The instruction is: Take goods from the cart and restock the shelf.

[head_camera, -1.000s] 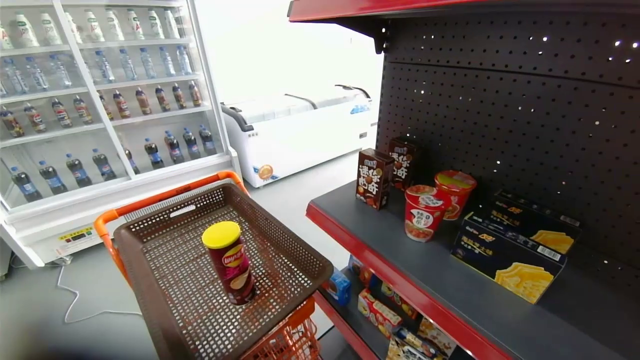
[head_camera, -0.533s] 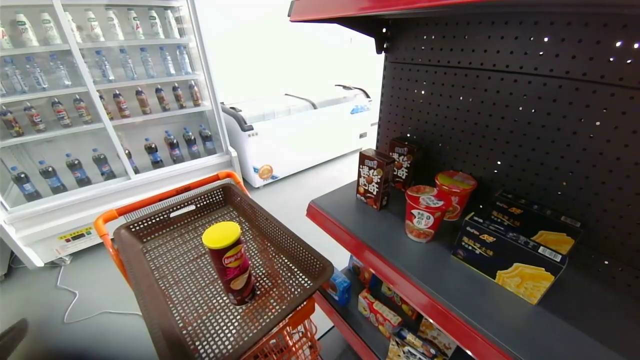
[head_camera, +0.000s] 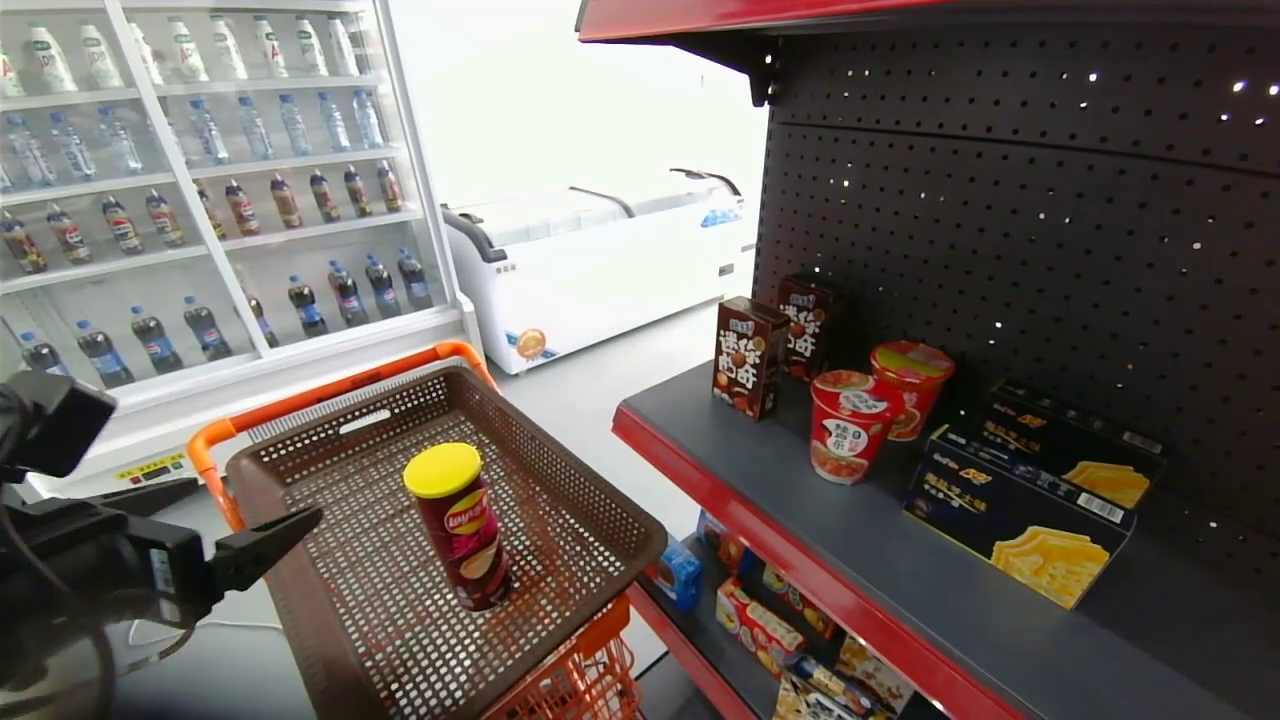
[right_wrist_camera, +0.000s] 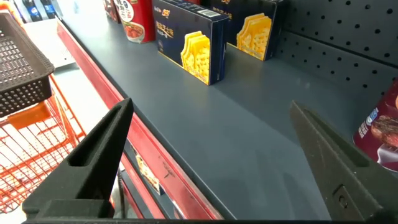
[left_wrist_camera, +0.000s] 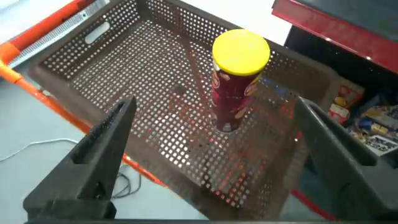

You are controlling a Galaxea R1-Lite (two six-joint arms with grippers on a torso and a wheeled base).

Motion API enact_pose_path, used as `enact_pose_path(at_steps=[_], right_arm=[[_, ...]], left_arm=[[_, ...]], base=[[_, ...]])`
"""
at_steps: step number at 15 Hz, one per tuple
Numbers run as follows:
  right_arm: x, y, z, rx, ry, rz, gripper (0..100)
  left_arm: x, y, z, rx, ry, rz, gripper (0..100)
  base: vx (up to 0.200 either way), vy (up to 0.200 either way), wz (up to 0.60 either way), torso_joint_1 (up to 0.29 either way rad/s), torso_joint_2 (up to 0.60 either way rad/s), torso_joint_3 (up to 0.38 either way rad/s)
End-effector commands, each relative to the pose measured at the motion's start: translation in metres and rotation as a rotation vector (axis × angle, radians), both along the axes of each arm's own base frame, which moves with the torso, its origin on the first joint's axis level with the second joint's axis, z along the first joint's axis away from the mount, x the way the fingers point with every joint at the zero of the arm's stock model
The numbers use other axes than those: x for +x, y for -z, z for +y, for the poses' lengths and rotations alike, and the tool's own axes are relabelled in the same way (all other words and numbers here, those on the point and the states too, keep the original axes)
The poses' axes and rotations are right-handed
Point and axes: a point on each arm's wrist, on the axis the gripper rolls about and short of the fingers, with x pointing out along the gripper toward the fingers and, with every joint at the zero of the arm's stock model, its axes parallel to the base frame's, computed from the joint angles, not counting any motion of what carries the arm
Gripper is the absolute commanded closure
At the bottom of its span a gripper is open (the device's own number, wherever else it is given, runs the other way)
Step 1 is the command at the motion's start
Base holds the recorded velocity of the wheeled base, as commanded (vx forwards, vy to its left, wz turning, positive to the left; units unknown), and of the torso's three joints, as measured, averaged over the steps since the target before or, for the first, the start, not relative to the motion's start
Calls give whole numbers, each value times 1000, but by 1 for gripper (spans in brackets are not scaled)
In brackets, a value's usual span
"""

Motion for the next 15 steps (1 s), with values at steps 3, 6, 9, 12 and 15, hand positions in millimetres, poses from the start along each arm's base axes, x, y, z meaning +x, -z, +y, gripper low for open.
enact_pose_path(at_steps=[3,6,9,12,15], right_arm=[[0,0,0,0,0,1,0],[0,0,0,0,0,1,0],[0,0,0,0,0,1,0],[0,0,0,0,0,1,0],[0,0,0,0,0,1,0]], left_arm=[[47,75,-13,-15,90,186,0],[65,89,-16,-20,99,213,0],[83,107,-18,-23,101,232,0],[102,120,-22,-22,112,176,0],[106,132,-29,-20,136,192,0]], base=[[0,0,0,0,0,0],[0,0,0,0,0,0],[0,0,0,0,0,0],[0,0,0,0,0,0],[0,0,0,0,0,0]])
